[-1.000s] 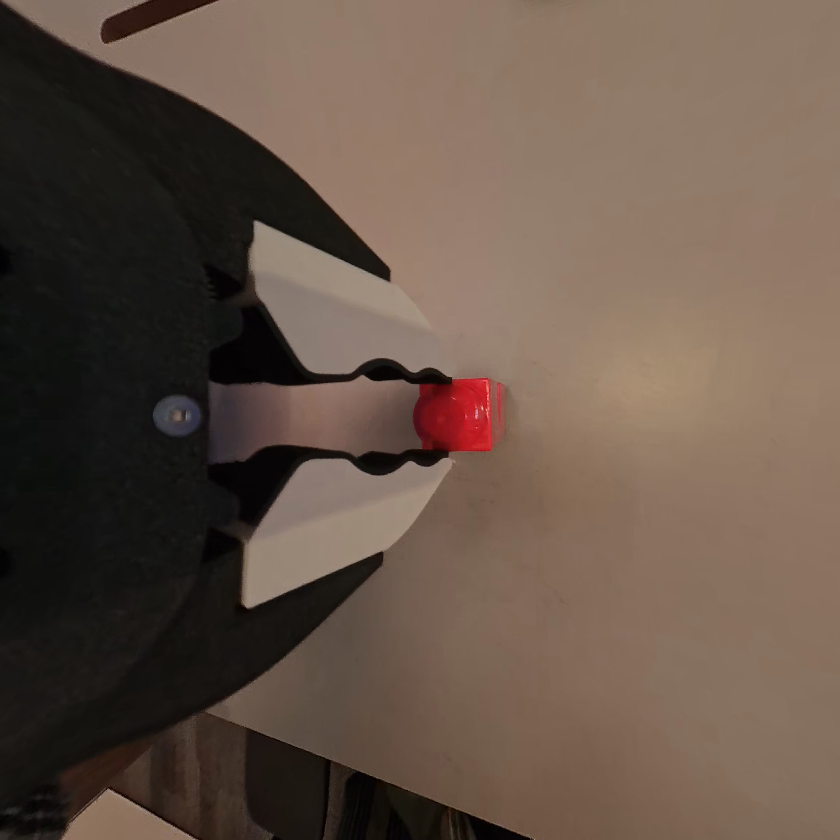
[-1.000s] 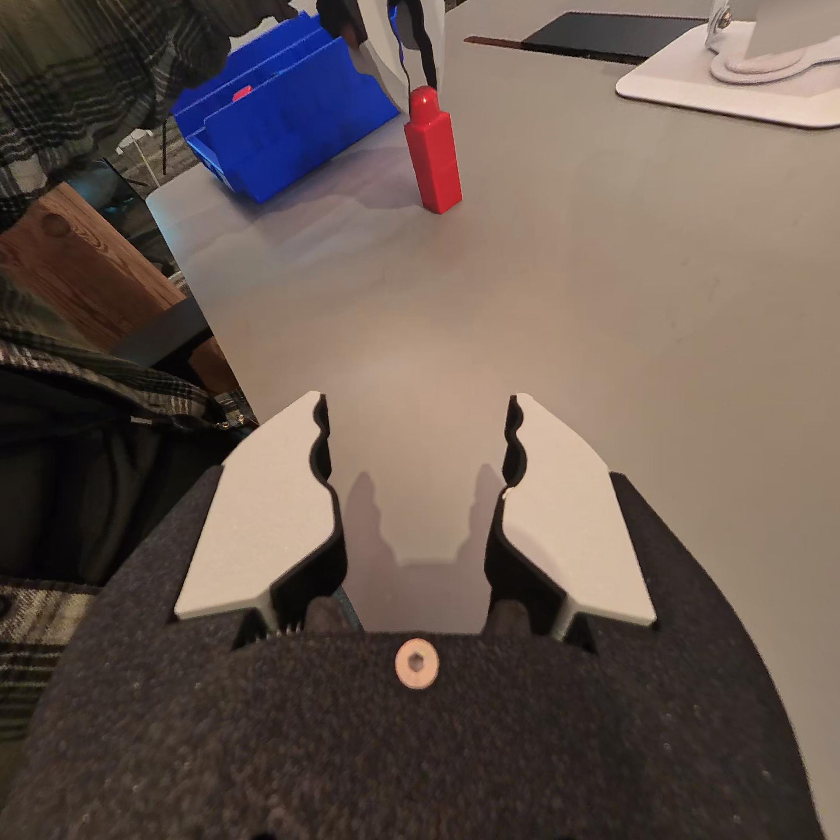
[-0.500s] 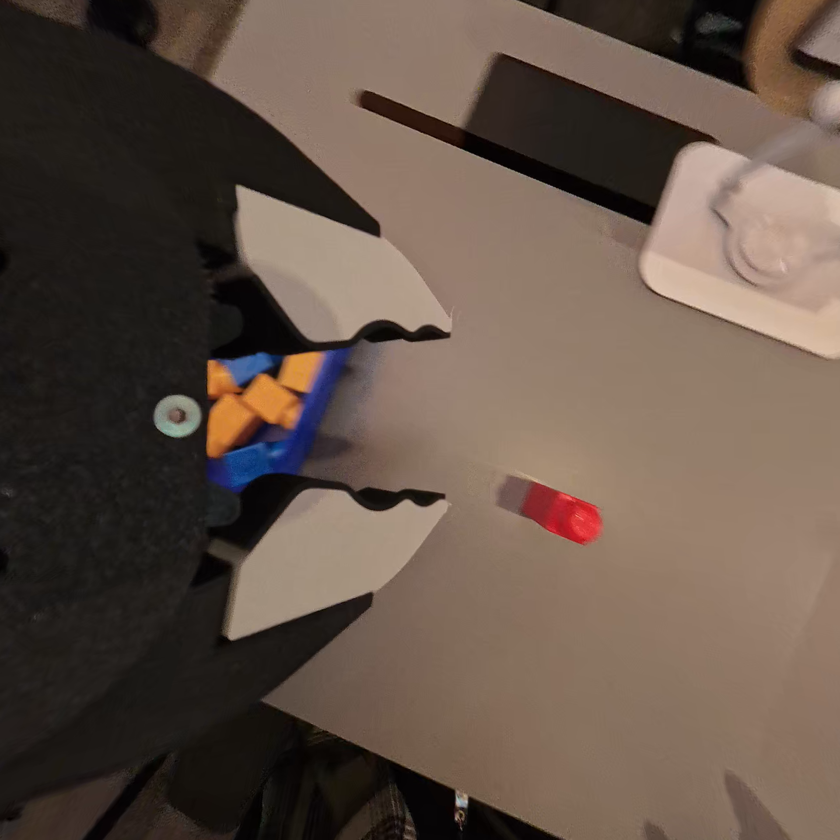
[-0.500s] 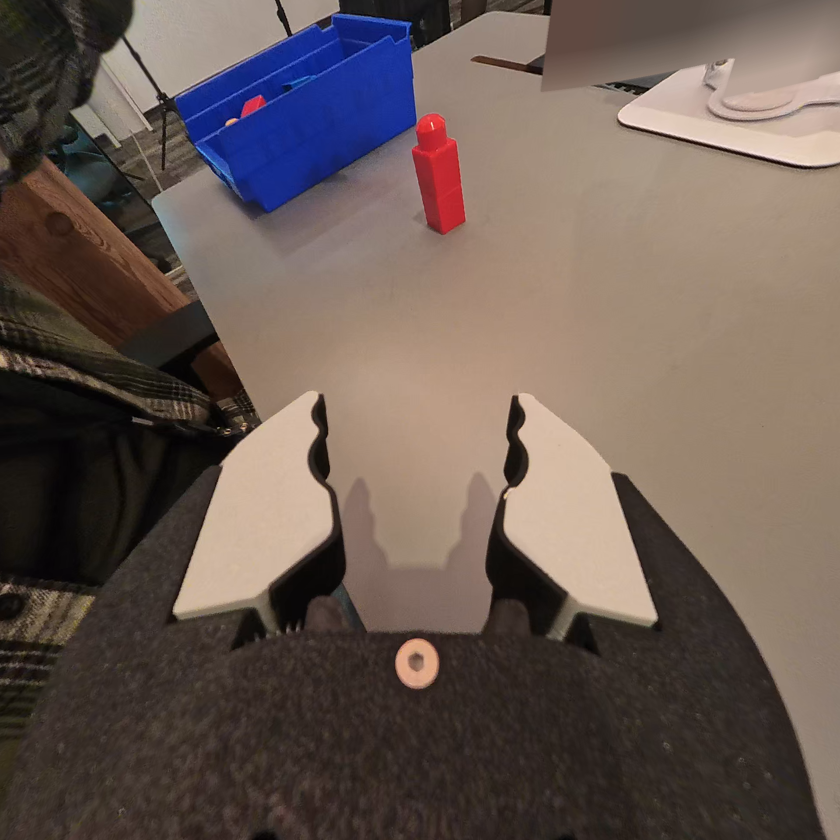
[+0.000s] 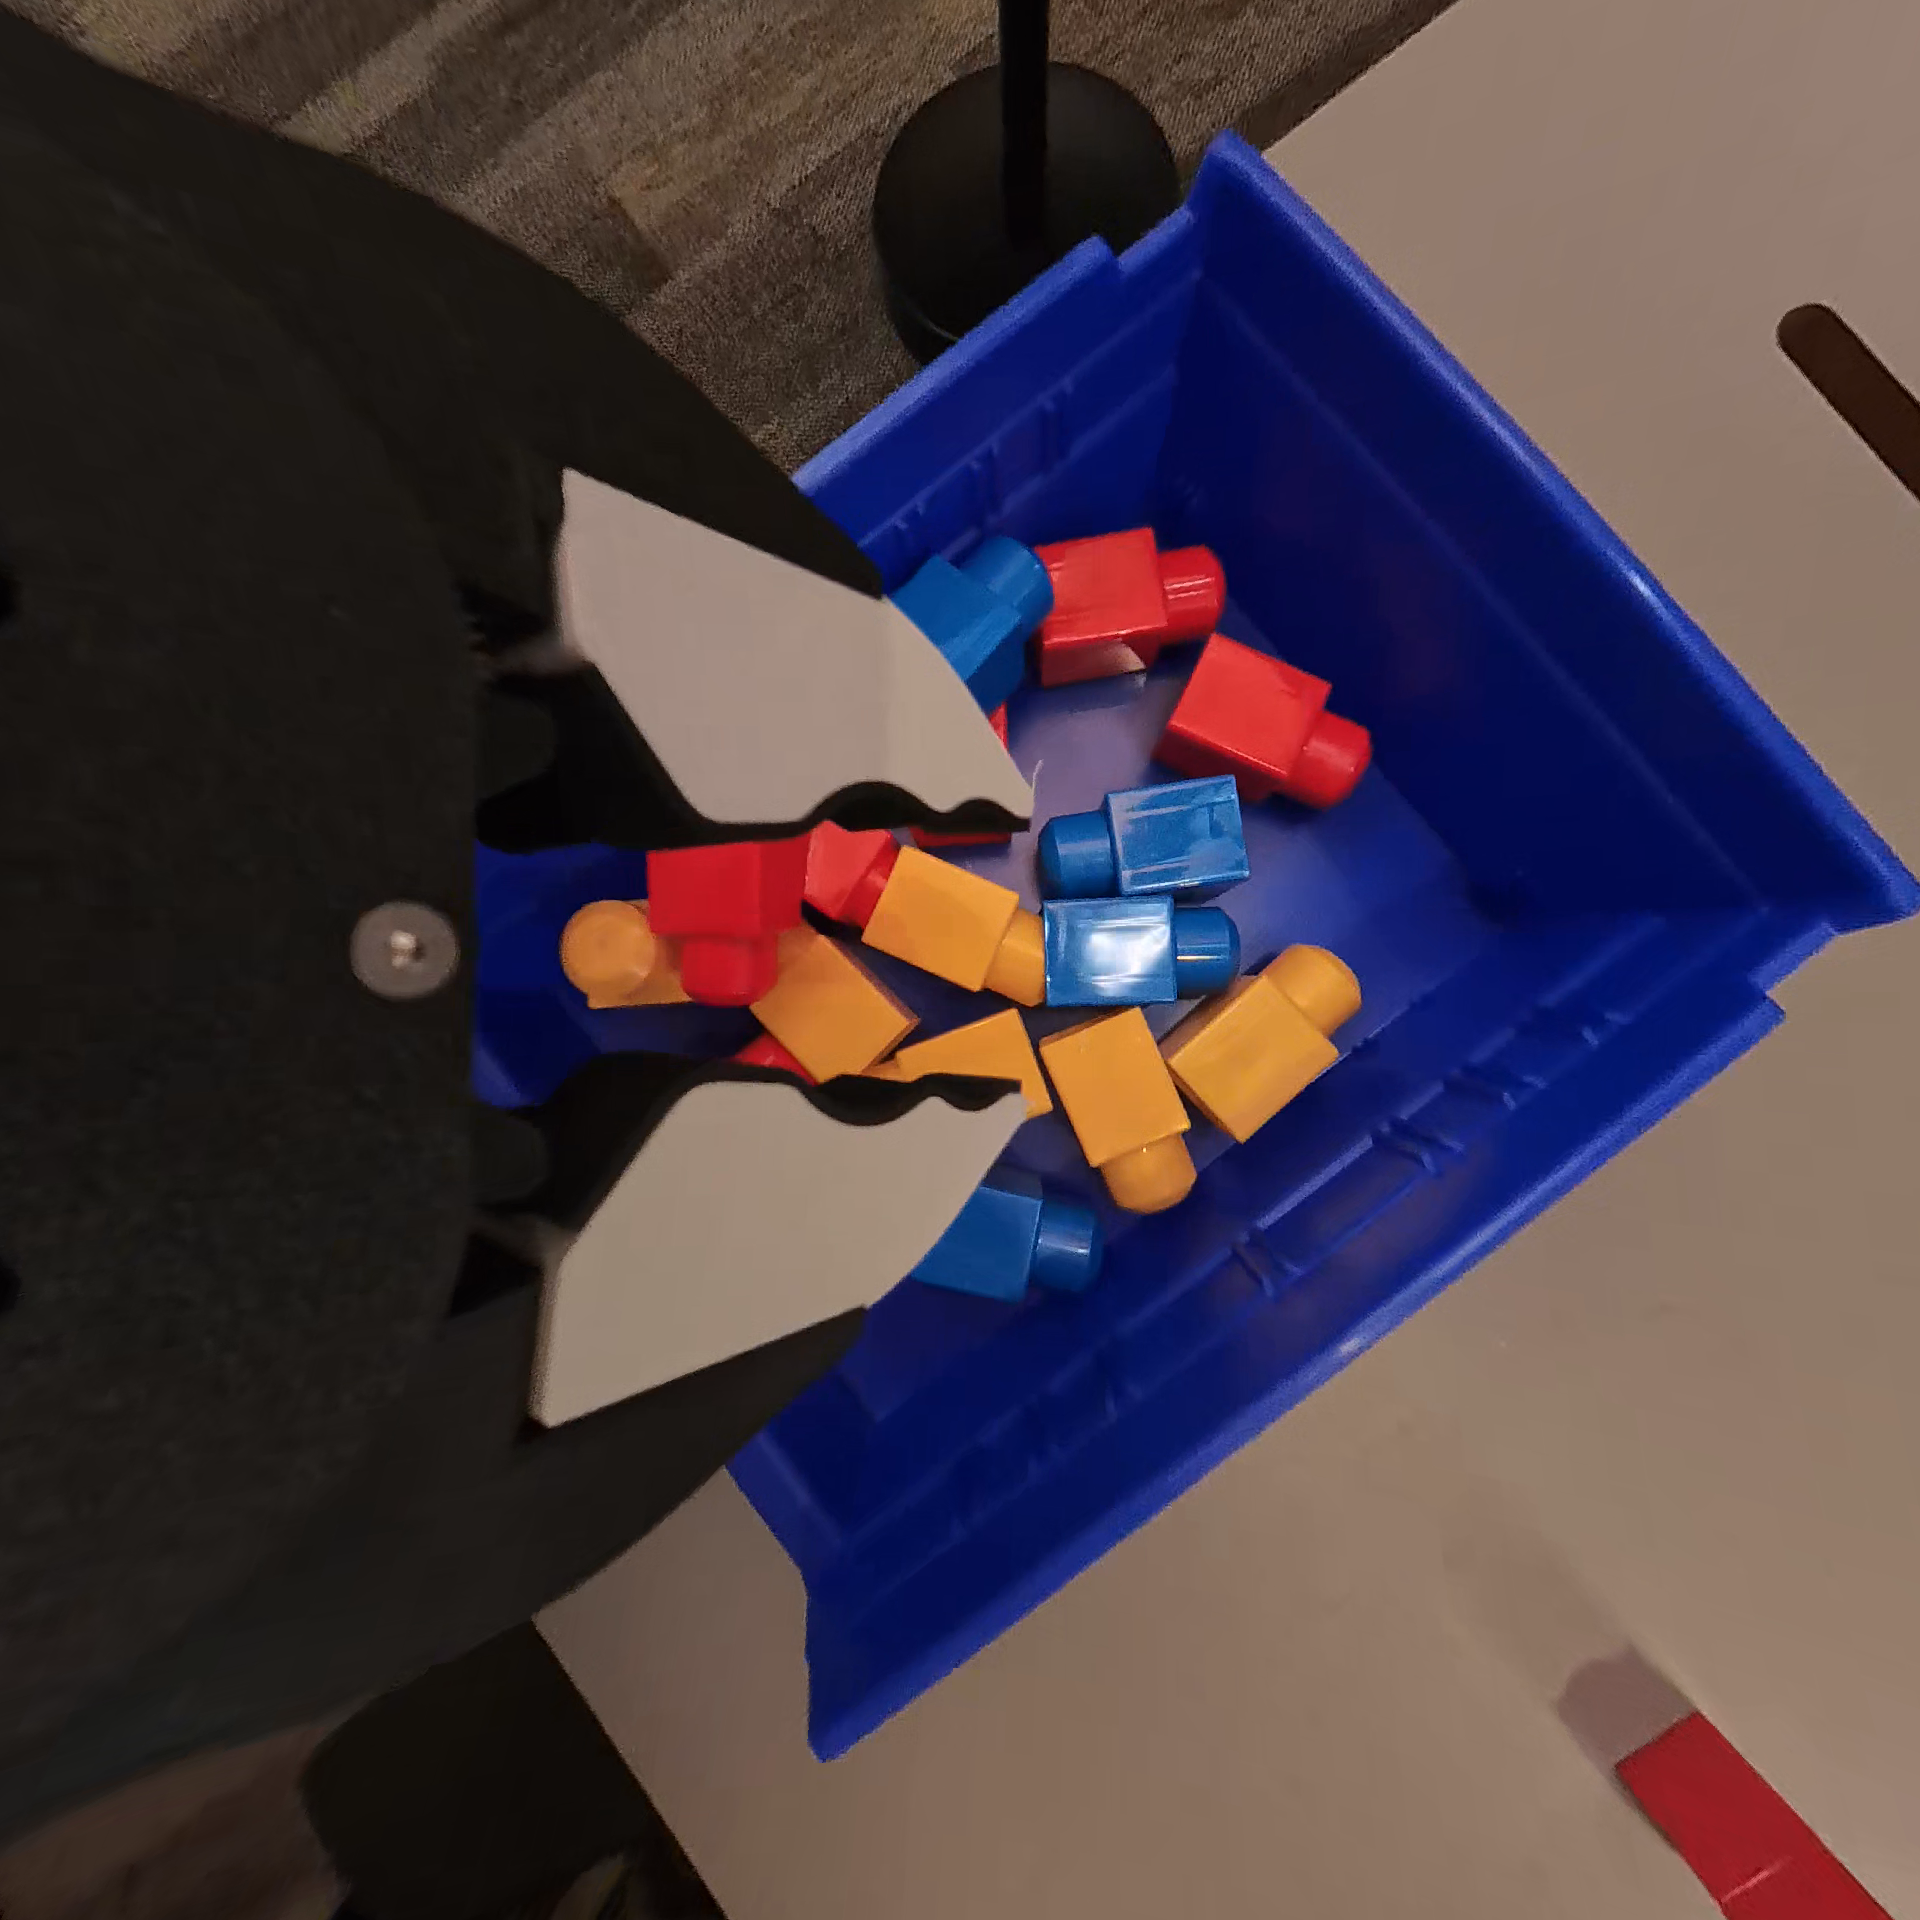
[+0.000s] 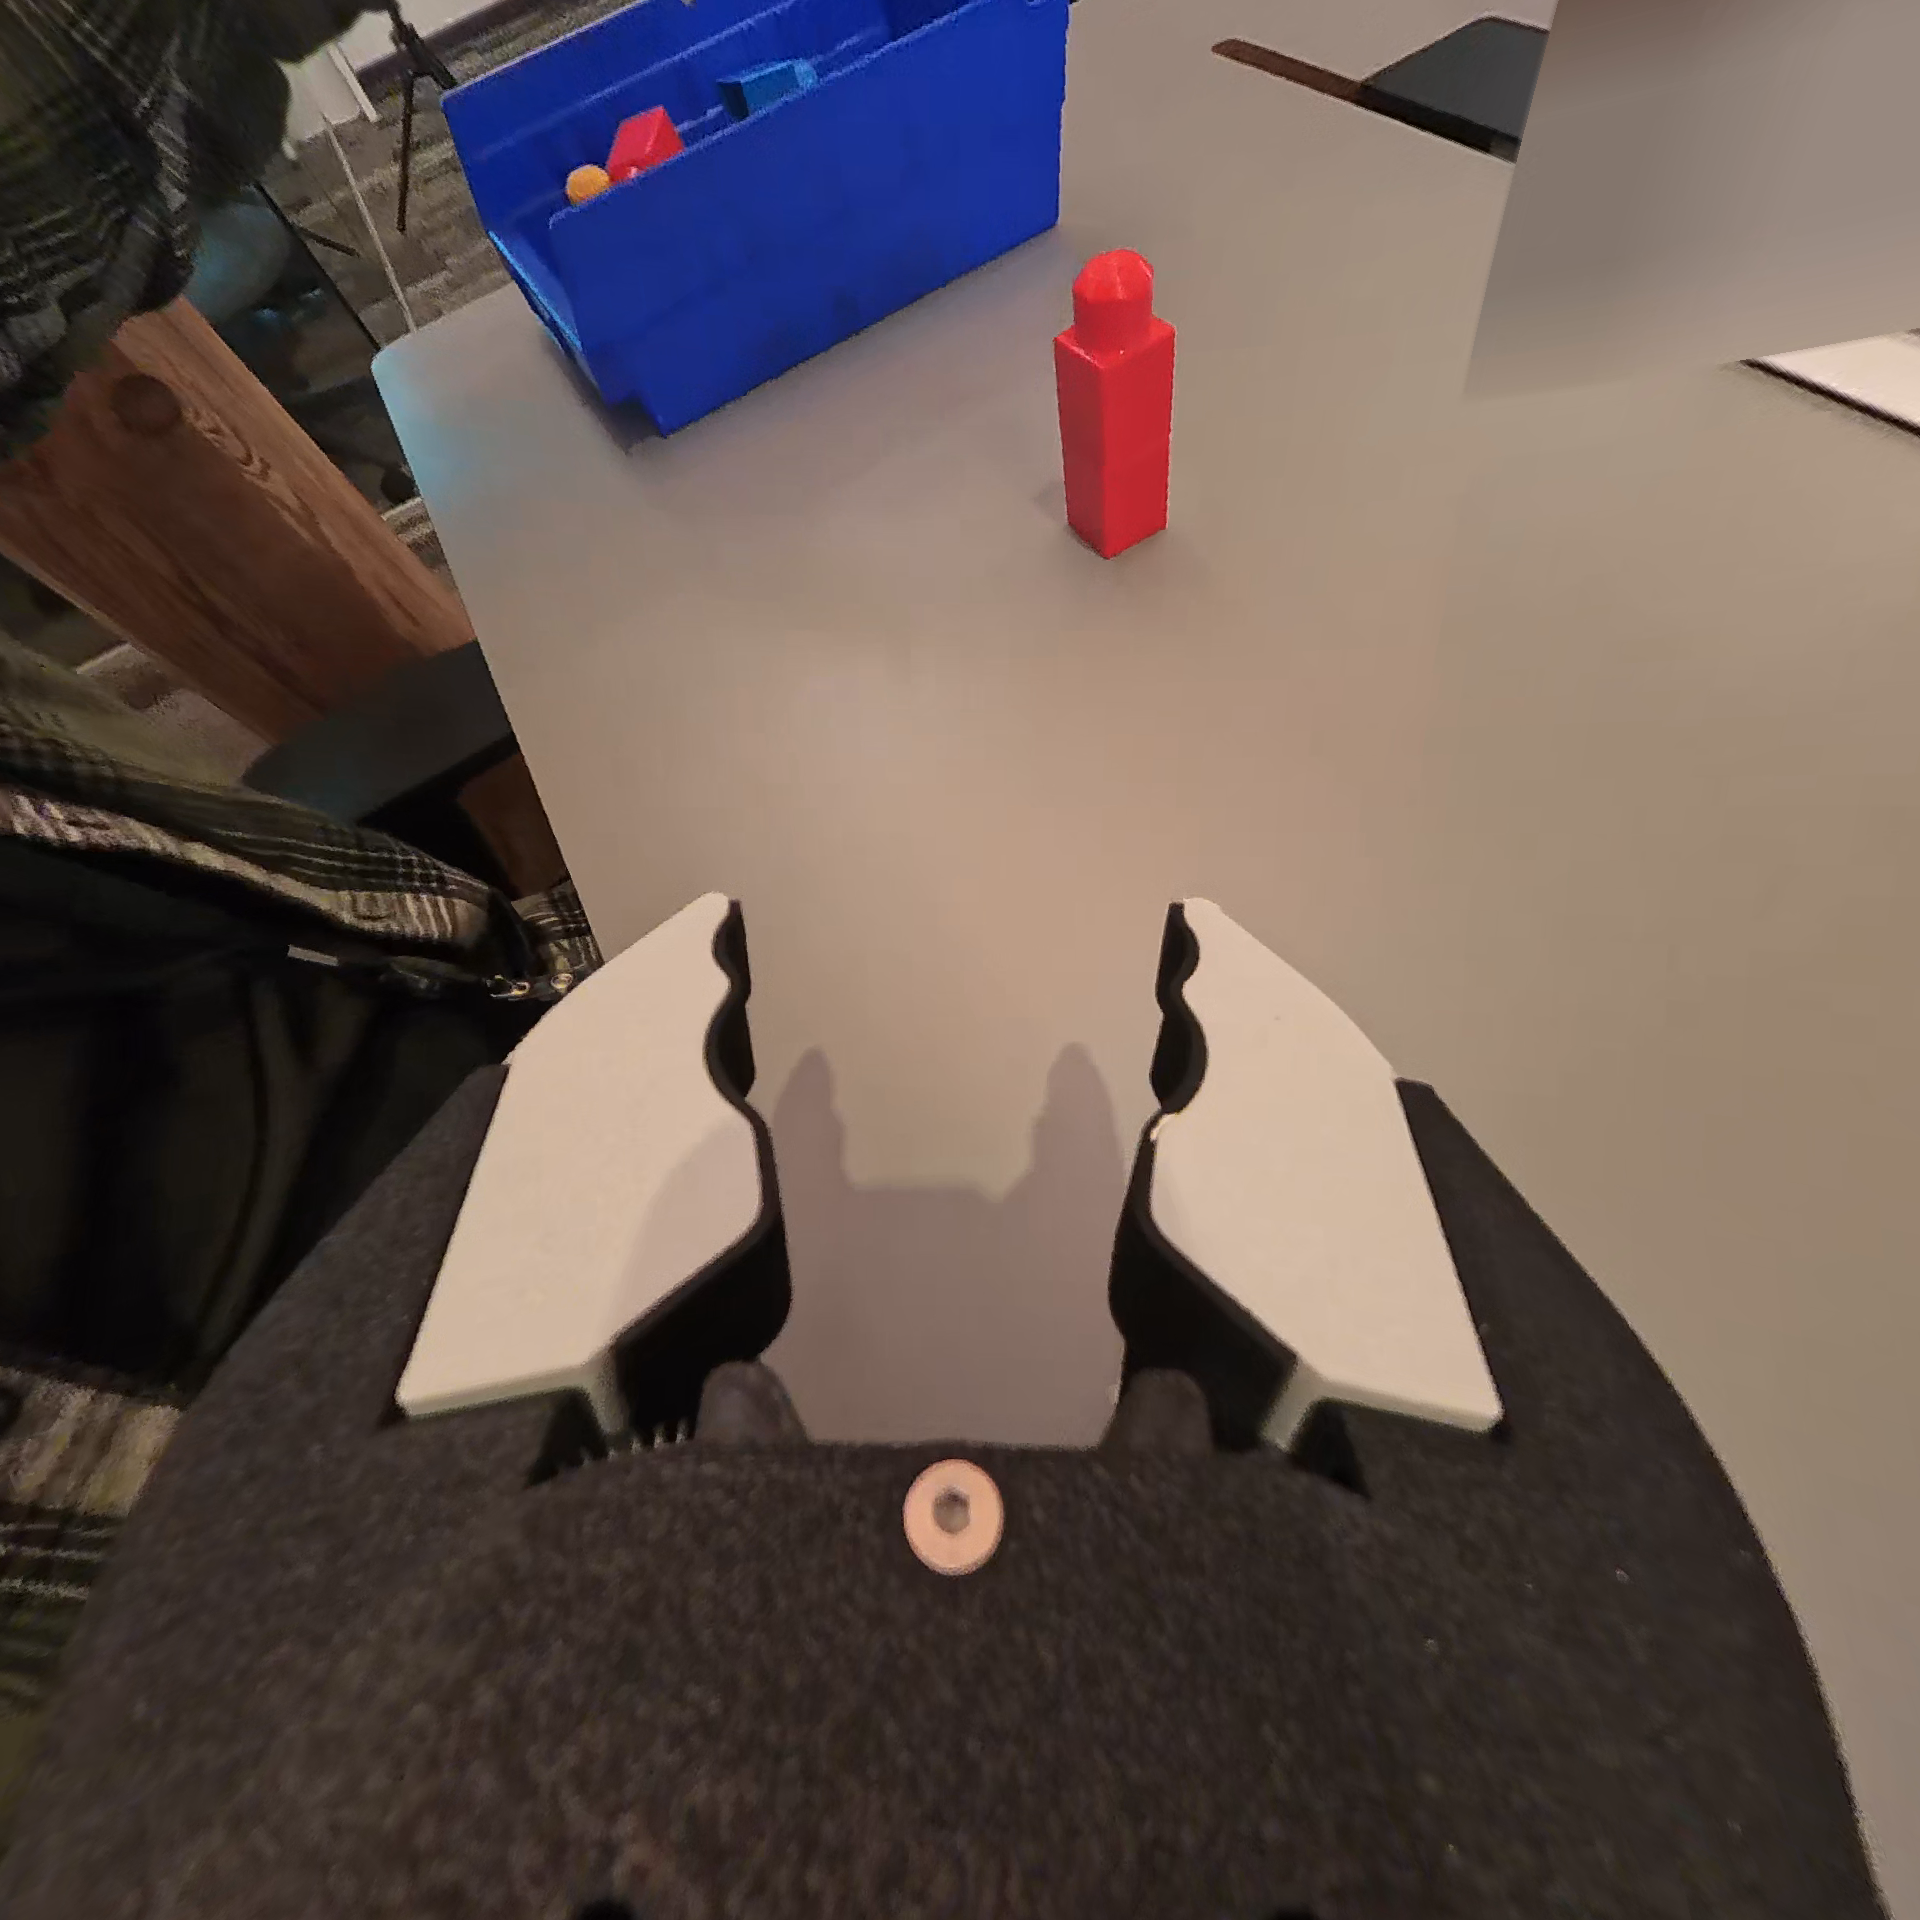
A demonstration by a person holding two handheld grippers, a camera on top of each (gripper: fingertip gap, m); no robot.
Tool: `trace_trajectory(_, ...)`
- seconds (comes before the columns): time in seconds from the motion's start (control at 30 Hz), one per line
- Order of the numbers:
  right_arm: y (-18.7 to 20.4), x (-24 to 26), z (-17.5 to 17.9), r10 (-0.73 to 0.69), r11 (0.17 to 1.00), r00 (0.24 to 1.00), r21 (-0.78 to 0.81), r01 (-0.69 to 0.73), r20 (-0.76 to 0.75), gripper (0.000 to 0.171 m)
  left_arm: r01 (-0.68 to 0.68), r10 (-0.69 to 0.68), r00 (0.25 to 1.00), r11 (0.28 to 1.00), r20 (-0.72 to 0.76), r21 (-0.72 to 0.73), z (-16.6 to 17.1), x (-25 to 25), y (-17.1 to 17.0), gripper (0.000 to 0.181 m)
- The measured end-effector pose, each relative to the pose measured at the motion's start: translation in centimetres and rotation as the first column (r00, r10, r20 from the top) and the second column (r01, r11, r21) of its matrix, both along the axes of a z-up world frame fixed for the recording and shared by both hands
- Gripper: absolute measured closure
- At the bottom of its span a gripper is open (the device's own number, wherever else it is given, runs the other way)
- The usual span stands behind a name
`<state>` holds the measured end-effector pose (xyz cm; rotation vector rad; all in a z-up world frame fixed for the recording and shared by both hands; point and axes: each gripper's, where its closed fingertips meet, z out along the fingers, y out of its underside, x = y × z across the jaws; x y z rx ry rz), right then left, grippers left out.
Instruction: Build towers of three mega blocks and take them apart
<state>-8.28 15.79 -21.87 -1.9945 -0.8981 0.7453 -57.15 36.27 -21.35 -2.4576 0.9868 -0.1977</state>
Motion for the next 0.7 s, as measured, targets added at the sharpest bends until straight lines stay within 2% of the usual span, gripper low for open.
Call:
trace_trajectory(0.2,0.3,-0.6,-0.1,-0.001,1.000,0.999,-0.018,0.002,0.033,0.096,0.046,-0.048,0.998,0.997,-0.045,-0.061,-2.7,1.2,1.6,0.140)
trace_trajectory(0.47,1.1,-1.3,0.0,0.005,1.000,0.998,-0.031,-0.004,0.062,0.096,0.016,-0.010,0.999,0.988,0.040,-0.156,-4.2,4.3,3.8,0.143)
trace_trajectory(0.53,1.2,-1.5,0.0,0.010,0.999,0.998,-0.032,-0.008,0.061,0.096,0.005,0.005,0.998,0.985,0.056,-0.171,-4.1,4.5,3.7,0.145)
trace_trajectory(0.7,1.5,-1.5,-0.5,0.020,0.999,0.998,-0.048,-0.017,0.060,0.096,0.067,-0.060,0.997,0.981,0.045,-0.183,-3.4,4.0,1.0,0.144)
